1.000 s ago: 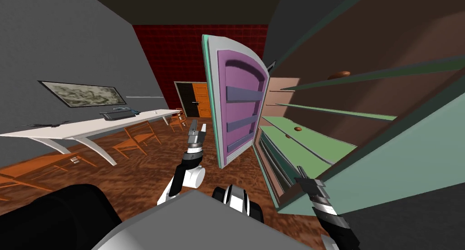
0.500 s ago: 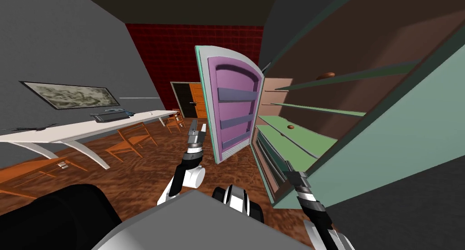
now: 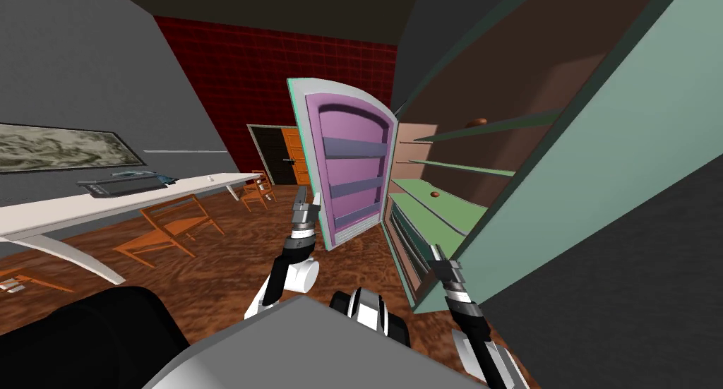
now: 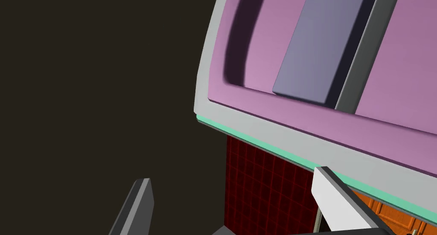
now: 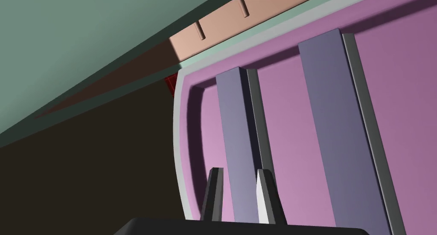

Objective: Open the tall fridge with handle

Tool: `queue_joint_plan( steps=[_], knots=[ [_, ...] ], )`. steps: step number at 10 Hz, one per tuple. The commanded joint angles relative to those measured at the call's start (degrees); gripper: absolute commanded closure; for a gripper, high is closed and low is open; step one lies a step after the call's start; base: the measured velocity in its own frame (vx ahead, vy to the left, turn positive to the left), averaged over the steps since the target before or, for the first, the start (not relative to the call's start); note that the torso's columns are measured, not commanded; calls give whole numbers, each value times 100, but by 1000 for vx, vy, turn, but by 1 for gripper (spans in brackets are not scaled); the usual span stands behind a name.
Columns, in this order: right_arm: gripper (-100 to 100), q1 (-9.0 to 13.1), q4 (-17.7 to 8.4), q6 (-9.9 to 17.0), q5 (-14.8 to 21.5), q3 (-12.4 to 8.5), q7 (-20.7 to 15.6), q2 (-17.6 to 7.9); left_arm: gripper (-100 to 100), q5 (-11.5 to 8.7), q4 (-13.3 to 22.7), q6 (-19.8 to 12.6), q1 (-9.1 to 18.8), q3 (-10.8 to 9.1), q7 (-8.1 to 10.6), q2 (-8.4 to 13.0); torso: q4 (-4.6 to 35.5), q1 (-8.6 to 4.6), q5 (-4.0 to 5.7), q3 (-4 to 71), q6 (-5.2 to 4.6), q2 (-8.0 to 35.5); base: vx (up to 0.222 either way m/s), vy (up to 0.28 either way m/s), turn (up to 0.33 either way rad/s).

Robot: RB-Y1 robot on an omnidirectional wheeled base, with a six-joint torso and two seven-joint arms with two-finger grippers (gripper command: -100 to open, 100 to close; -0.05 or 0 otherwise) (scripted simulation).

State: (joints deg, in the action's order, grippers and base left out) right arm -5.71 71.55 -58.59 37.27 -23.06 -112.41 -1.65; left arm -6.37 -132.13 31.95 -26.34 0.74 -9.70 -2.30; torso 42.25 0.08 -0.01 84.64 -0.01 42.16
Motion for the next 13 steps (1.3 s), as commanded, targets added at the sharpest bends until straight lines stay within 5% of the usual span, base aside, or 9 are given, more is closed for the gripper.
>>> queue_joint_plan(
  steps=[1,13],
  knots=[
    [-100,-243,357,-161,209,-59,401,44,0,0,0,0,0,1,0,-1,-2,25,-8,5,5,-6,109,40,-136],
    [-100,-1399,2108,-680,1006,-215,1873,335,0,0,-1,0,0,1,0,-1,3,3,-2,-7,-1,12,89,37,-119]
  ],
)
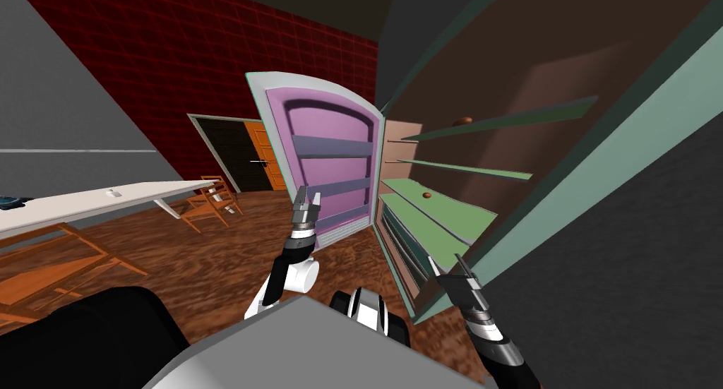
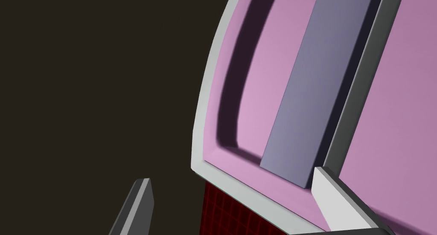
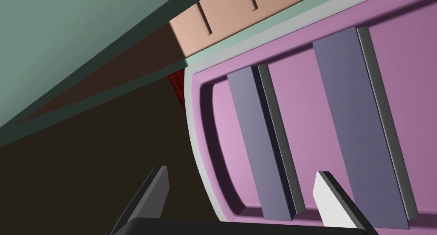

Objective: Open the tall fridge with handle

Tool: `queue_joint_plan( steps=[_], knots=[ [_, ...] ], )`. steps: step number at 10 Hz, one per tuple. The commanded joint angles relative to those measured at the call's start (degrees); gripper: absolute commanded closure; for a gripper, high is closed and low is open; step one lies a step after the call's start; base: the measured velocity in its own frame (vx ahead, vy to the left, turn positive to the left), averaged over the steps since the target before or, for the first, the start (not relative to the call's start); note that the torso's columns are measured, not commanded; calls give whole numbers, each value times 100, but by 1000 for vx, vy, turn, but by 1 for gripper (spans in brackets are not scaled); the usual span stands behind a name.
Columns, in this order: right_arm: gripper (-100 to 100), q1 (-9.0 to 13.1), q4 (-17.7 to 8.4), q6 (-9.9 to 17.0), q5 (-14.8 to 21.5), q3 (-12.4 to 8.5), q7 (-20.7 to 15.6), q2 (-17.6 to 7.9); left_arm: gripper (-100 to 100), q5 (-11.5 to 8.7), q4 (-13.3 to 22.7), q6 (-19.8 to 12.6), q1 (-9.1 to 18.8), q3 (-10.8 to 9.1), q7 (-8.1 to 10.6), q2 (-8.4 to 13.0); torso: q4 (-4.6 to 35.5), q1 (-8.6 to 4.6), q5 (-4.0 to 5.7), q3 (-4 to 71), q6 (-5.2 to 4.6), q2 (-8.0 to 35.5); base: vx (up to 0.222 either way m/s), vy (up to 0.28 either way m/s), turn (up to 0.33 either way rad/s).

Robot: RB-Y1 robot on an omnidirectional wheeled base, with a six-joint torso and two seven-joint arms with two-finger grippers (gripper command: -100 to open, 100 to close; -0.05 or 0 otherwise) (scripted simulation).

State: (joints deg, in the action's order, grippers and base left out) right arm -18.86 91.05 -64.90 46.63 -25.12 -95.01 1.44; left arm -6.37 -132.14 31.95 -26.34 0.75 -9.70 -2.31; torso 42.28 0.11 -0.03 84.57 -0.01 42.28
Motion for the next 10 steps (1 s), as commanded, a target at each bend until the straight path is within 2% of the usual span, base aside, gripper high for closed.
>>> queue_joint_plan(
  steps=[1,2,3,4,5,6,10],
  knots=[
    [-100,-276,401,-135,204,-36,376,75,0,0,0,0,1,0,0,0,2,-12,2,-4,4,6,90,24,-130],
    [-100,-276,446,-135,204,-36,376,75,0,0,0,0,0,0,0,0,1,-19,5,-1,0,0,80,21,-77],
    [-100,-469,671,-222,337,-62,619,124,0,0,0,0,1,0,0,0,0,-19,5,0,3,1,85,16,-140],
    [-100,-469,733,-222,337,-62,619,124,0,0,0,0,0,0,0,1,0,-16,4,0,0,-1,70,23,-86],
    [-100,-428,686,-186,320,-62,601,102,0,0,0,0,1,0,0,0,1,-10,3,-2,3,4,26,11,-7],
    [0,-435,706,-185,325,-61,624,105,0,0,0,0,2,0,0,0,4,-13,4,-8,3,14,7,2,2],
    [0,-434,704,-185,325,-60,622,105,0,0,0,0,2,0,0,1,0,-11,3,0,1,0,0,0,0]
  ],
)
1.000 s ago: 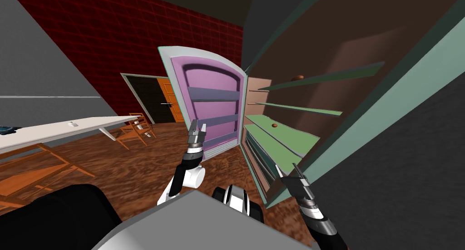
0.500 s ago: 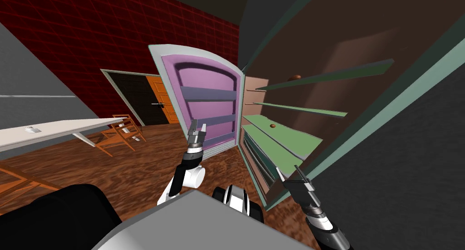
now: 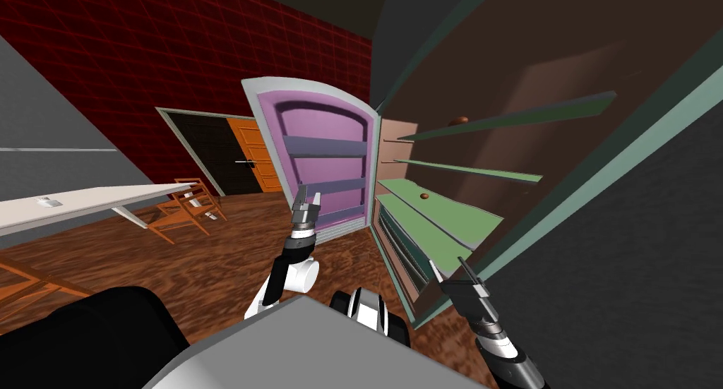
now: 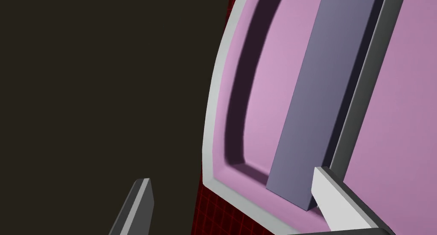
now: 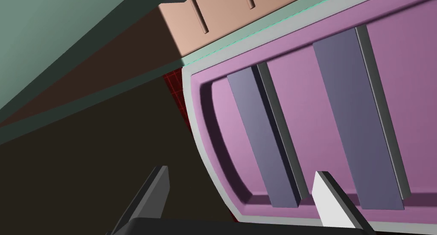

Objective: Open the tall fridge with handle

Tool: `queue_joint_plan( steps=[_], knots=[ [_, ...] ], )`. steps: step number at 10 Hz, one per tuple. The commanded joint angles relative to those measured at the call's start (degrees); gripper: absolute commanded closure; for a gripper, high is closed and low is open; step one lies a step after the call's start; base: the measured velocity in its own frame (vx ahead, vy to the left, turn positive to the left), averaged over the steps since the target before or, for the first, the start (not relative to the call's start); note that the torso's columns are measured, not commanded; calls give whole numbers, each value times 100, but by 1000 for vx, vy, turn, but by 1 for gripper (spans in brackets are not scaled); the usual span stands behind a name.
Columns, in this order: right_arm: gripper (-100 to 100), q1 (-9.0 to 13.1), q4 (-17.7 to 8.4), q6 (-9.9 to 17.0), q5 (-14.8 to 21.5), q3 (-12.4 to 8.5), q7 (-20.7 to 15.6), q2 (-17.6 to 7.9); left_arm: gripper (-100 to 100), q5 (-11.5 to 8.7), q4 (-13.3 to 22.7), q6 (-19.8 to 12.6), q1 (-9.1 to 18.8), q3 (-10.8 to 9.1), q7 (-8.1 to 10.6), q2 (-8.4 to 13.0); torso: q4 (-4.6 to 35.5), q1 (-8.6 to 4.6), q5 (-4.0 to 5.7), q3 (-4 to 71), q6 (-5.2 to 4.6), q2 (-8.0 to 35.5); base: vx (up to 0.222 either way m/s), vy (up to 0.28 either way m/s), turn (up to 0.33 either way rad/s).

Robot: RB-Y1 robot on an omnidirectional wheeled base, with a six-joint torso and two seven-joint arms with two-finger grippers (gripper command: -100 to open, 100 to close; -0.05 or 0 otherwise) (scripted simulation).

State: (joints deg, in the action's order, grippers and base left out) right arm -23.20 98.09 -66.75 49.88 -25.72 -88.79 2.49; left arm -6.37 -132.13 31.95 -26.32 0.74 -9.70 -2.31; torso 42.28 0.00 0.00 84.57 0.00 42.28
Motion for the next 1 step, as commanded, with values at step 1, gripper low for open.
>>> queue_joint_plan(
  steps=[1],
  knots=[
    [0,0,0,0,0,0,0,0,0,0,0,0,0,0,0,0,0,0,0,1,0,-1,0,0,0]
  ],
)
